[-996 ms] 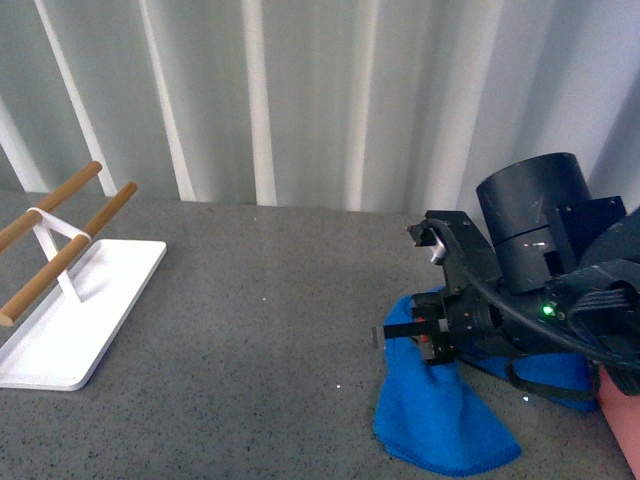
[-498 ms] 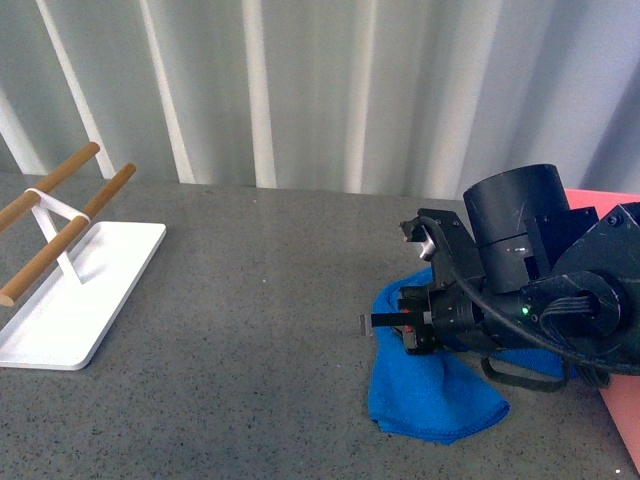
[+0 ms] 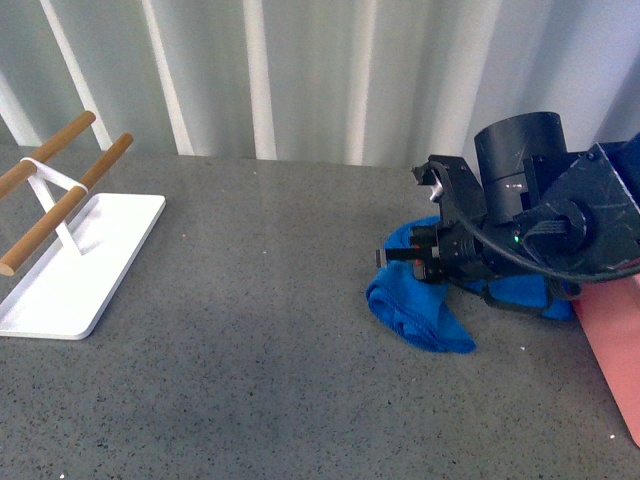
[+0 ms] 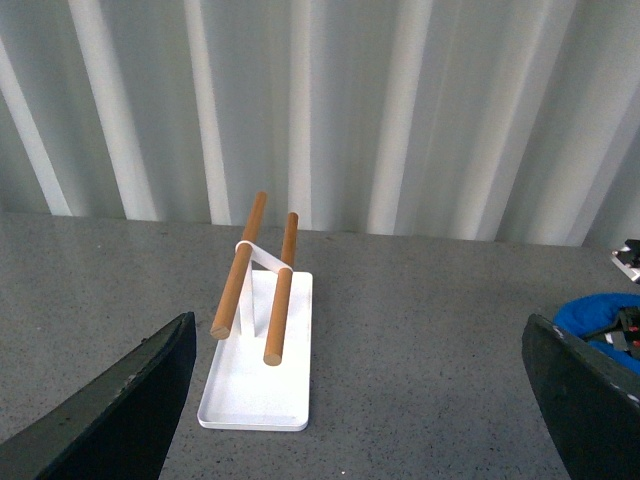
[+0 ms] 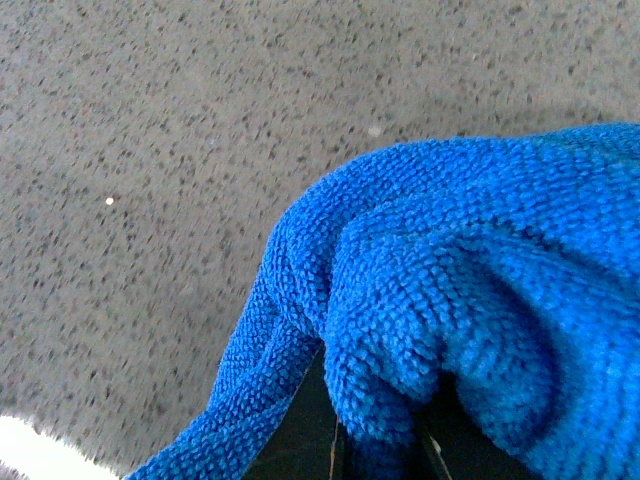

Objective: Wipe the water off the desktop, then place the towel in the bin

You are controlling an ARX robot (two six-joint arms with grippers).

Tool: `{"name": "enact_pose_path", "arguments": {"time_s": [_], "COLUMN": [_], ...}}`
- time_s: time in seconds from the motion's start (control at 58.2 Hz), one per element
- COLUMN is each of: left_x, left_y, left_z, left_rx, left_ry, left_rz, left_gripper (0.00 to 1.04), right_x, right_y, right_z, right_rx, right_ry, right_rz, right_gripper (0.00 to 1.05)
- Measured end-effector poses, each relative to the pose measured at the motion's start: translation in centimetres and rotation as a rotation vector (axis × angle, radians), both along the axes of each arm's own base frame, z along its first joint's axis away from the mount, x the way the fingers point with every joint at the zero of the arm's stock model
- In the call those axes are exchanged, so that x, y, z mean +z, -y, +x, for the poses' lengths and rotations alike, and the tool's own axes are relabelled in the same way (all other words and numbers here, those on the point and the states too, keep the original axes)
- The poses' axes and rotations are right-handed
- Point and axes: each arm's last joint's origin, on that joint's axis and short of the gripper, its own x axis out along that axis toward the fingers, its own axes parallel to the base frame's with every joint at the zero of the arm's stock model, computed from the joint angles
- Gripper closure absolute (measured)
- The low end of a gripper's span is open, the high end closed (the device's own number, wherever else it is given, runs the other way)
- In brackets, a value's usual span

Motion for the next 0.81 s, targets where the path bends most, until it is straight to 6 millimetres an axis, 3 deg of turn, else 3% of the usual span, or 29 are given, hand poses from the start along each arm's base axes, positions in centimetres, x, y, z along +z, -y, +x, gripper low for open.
{"name": "enact_pose_path", "arguments": {"time_s": [0.206, 0.361, 0.498, 0.618, 0.807], "left_x": [0.0, 0.0, 0.0, 0.0, 0.0], "left_y": [0.0, 0.0, 0.0, 0.0, 0.0], "left_z": [0.0, 0.0, 0.0, 0.0, 0.0], "left_rx": [0.0, 0.0, 0.0, 0.001, 0.001], "left_ry": [0.0, 0.0, 0.0, 0.0, 0.0], "left_rz": [0.0, 0.0, 0.0, 0.0, 0.0], "left_gripper": [0.07, 0.07, 0.07, 0.07, 0.07], "right_x": [0.0, 0.3, 0.1, -0.1, -0.1], "right_y": [-1.8, -4.3, -7.3, -9.2, -8.9], "right_z": [3.0, 3.4, 2.0, -0.6, -4.6], "right_rx": [0.06, 0.148, 0.276, 0.388, 0.481], "right_ry": [0.062, 0.071, 0.059, 0.034, -0.006], "right_rz": [0.021, 0.034, 0.067, 0.093, 0.042], "right_gripper": [0.99, 0.99, 0.99, 0.99, 0.99]}}
